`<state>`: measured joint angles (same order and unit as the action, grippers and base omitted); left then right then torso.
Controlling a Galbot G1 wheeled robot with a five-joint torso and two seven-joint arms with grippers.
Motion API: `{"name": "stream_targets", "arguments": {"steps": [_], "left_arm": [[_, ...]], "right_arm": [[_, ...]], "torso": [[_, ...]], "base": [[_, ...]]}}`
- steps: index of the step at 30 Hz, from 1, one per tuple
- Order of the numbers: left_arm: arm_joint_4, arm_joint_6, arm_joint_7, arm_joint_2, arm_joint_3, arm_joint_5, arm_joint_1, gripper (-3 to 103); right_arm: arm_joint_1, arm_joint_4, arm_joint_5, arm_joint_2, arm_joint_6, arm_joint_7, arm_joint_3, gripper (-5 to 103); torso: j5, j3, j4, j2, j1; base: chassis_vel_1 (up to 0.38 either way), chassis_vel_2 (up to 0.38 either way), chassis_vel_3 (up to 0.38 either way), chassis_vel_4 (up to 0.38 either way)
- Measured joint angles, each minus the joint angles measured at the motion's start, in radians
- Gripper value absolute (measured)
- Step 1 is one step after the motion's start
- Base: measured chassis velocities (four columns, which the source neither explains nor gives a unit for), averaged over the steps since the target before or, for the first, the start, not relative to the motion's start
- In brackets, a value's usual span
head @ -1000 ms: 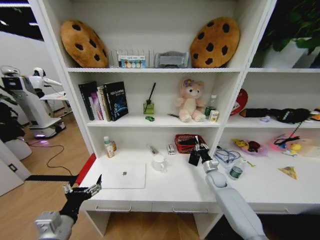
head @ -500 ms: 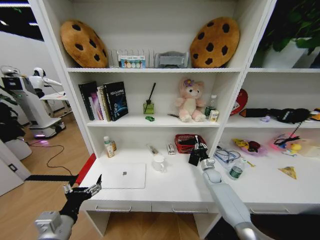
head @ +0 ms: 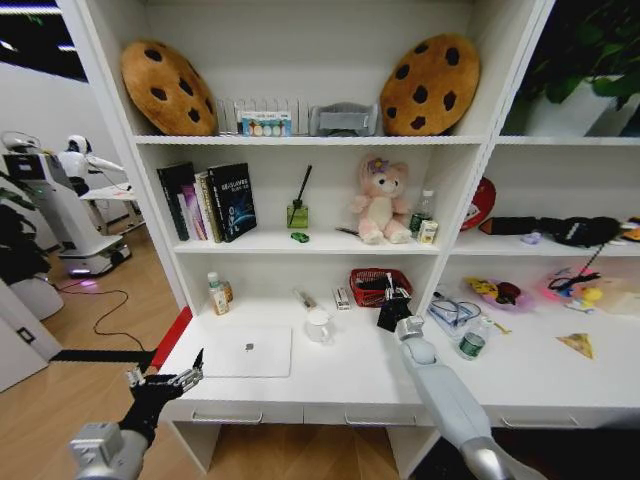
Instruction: Organize the objects on the table.
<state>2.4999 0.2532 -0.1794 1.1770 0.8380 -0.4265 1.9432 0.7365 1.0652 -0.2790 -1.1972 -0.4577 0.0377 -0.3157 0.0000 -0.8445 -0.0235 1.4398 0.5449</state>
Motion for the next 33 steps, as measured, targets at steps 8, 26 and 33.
{"name": "stream_targets", "arguments": {"steps": [8,26,33], "left_arm": [[0.0,0.0,0.0,0.0,0.0,0.0,0.0,100],[0.0,0.0,0.0,0.0,0.0,0.0,0.0,100],[0.0,0.0,0.0,0.0,0.0,0.0,0.0,100]], "right_arm": [[0.084,0.163,-0.09,0.057,0.084,0.005,-0.008,61],[0.919,1.085,-0.325,0.167,0.578,0.185,-0.366,100],[1.035,1.144,-0.299,0.07,0.563,0.166,-0.392,100]], "torso": [[0.0003,0.0,0.0003,0.0,0.0],[0.0,0.0,0.0,0.0,0.0],[-0.0002,0.0,0.0002,0.0,0.0]], "base": [[0.0,0.0,0.0,0.0],[0.0,0.0,0.0,0.0],[0.0,0.0,0.0,0.0]]}}
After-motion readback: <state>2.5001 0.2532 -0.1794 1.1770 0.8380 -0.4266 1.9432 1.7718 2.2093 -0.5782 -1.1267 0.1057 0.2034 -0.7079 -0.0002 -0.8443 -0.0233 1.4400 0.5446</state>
